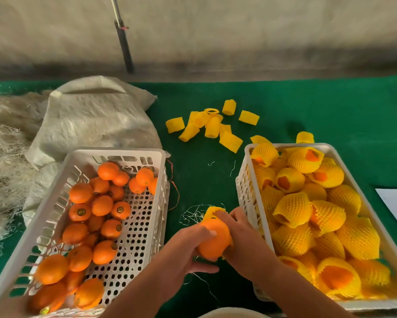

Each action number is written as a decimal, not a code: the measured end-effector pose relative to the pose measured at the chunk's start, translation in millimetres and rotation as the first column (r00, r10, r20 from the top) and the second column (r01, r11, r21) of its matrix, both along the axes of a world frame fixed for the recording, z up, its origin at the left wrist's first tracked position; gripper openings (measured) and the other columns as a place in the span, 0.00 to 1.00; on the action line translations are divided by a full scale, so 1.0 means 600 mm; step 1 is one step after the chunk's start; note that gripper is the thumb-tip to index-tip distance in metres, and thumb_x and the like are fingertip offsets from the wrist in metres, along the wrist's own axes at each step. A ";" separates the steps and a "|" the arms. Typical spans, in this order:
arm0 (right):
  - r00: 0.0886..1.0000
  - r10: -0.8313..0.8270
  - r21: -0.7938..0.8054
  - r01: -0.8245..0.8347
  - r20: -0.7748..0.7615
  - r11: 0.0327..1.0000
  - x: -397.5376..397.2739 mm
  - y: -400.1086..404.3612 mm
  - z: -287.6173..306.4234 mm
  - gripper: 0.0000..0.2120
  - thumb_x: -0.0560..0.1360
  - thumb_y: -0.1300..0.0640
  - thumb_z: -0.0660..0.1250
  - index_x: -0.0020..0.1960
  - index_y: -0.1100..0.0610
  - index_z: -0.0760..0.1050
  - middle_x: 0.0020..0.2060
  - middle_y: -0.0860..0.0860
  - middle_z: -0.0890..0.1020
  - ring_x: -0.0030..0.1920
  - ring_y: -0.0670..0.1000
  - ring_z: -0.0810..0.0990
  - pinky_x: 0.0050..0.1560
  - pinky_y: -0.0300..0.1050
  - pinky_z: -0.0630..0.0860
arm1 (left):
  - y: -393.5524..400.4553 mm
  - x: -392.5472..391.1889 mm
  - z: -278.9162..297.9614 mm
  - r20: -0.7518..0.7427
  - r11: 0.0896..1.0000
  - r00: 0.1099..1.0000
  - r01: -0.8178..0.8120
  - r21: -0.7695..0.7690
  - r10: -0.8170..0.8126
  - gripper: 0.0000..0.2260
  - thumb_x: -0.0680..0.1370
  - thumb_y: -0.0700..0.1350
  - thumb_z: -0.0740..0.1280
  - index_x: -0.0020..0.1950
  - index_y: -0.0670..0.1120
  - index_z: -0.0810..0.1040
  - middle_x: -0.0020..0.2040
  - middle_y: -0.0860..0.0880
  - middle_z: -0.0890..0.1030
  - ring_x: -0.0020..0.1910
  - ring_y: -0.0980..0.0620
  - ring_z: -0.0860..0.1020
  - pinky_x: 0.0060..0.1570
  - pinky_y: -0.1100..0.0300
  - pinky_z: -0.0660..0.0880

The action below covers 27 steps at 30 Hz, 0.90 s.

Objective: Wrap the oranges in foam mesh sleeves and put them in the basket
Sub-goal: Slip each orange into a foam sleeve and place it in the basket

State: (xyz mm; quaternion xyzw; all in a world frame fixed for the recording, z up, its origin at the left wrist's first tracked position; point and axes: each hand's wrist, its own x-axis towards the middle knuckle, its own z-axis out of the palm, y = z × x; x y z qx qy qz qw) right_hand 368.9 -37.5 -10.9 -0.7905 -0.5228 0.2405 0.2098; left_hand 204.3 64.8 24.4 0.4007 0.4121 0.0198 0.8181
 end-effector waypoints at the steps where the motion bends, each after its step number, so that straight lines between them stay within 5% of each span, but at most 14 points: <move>1: 1.000 -0.026 0.005 0.026 0.013 1.000 0.002 -0.002 0.000 0.33 0.78 0.51 0.75 0.74 0.36 0.60 0.62 0.44 0.64 0.59 0.46 0.74 0.51 0.32 0.71 | -0.003 0.002 0.002 -0.058 0.996 0.998 -0.006 0.084 0.011 0.33 0.63 0.58 0.81 0.64 0.48 0.78 0.62 0.40 0.79 0.51 0.43 0.86 0.48 0.48 0.84; 4: 0.998 -0.056 0.017 0.056 0.018 0.998 0.002 -0.011 0.001 0.32 0.79 0.55 0.70 0.77 0.39 0.61 0.62 0.44 0.64 0.58 0.46 0.72 0.48 0.31 0.71 | -0.015 0.008 0.005 -0.228 0.923 0.970 0.017 0.385 0.078 0.30 0.66 0.61 0.79 0.63 0.48 0.80 0.54 0.44 0.82 0.44 0.48 0.86 0.40 0.61 0.82; 7: 1.000 0.002 0.039 -0.001 -0.029 0.999 -0.010 -0.021 0.002 0.32 0.79 0.52 0.70 0.78 0.41 0.59 0.65 0.45 0.64 0.58 0.46 0.74 0.55 0.38 0.78 | -0.034 0.017 0.000 -0.289 0.803 0.951 0.088 0.590 0.108 0.26 0.70 0.60 0.79 0.62 0.48 0.81 0.49 0.48 0.84 0.42 0.50 0.86 0.36 0.63 0.81; 15: 0.999 0.013 0.048 -0.010 -0.048 0.999 -0.003 -0.034 0.007 0.36 0.78 0.48 0.73 0.80 0.43 0.57 0.69 0.42 0.61 0.63 0.47 0.73 0.61 0.36 0.73 | -0.036 0.012 -0.006 -0.278 0.848 0.960 0.170 0.502 -0.028 0.28 0.69 0.52 0.81 0.66 0.53 0.75 0.56 0.50 0.79 0.47 0.49 0.85 0.38 0.61 0.82; 17: 0.999 0.013 0.069 -0.010 -0.034 0.998 -0.004 -0.036 0.012 0.35 0.78 0.47 0.73 0.79 0.43 0.58 0.69 0.42 0.61 0.61 0.46 0.72 0.59 0.33 0.72 | -0.039 0.010 -0.006 -0.272 0.765 0.962 0.165 0.622 0.013 0.25 0.66 0.60 0.81 0.59 0.58 0.78 0.52 0.54 0.81 0.45 0.52 0.84 0.39 0.61 0.83; 20: 1.000 0.020 0.119 -0.020 0.003 0.993 -0.019 -0.038 0.022 0.31 0.79 0.46 0.71 0.77 0.42 0.60 0.65 0.40 0.61 0.55 0.43 0.74 0.53 0.27 0.70 | -0.051 0.009 -0.009 -0.316 0.500 0.935 0.199 0.843 0.160 0.20 0.63 0.71 0.74 0.45 0.60 0.78 0.41 0.59 0.81 0.40 0.59 0.81 0.40 0.60 0.81; 23: 0.999 0.047 0.172 -0.044 -0.009 0.984 -0.036 -0.038 0.032 0.29 0.80 0.45 0.70 0.75 0.40 0.58 0.62 0.38 0.60 0.51 0.38 0.75 0.45 0.17 0.67 | -0.056 0.010 -0.014 -0.337 0.240 0.896 0.273 0.932 0.290 0.21 0.66 0.75 0.69 0.43 0.60 0.74 0.41 0.62 0.76 0.43 0.63 0.74 0.42 0.64 0.75; 27: 0.998 0.062 0.211 -0.062 0.006 0.975 -0.040 -0.038 0.040 0.28 0.81 0.45 0.68 0.75 0.42 0.58 0.64 0.41 0.61 0.51 0.42 0.76 0.48 0.19 0.68 | -0.057 0.015 -0.015 -0.281 0.293 0.925 0.203 0.934 0.257 0.21 0.67 0.72 0.70 0.50 0.60 0.75 0.47 0.63 0.75 0.45 0.63 0.75 0.43 0.68 0.74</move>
